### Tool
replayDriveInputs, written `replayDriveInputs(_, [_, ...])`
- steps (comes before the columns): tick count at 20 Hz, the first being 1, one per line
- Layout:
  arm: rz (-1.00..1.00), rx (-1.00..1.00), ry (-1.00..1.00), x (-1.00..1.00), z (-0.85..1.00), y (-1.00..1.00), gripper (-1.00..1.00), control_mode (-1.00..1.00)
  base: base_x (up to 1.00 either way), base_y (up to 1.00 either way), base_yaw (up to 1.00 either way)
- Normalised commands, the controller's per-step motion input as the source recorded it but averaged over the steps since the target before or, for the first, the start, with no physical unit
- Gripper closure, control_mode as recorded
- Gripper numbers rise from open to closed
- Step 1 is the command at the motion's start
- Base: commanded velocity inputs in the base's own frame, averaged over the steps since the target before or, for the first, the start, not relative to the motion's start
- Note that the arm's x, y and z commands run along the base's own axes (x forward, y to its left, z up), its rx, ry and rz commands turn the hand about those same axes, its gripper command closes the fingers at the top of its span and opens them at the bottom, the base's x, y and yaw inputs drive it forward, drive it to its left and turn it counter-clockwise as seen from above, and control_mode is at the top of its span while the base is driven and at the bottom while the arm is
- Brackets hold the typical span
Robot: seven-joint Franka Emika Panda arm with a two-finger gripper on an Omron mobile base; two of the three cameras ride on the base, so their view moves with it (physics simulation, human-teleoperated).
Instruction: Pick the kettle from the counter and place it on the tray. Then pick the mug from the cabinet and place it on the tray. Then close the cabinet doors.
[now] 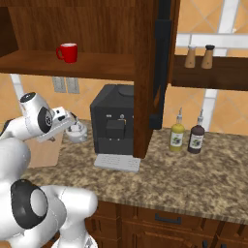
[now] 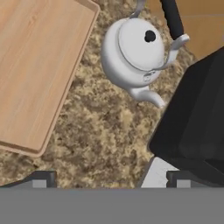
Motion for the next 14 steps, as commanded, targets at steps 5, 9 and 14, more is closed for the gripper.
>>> replayDriveInputs(5, [0.0,-0.02,0.13,0.62,0.0,0.09,-1.0,-1.0,0.0,0.0,0.0])
replayDriveInputs(9, [0.0,0.0,0.0,0.34,-0.01,0.03,-1.0,-1.0,0.0,0.0,0.0])
replayDriveInputs(14, [0.0,-0.02,-0.08,0.19,-0.26,0.07,-1.0,-1.0,0.0,0.0,0.0])
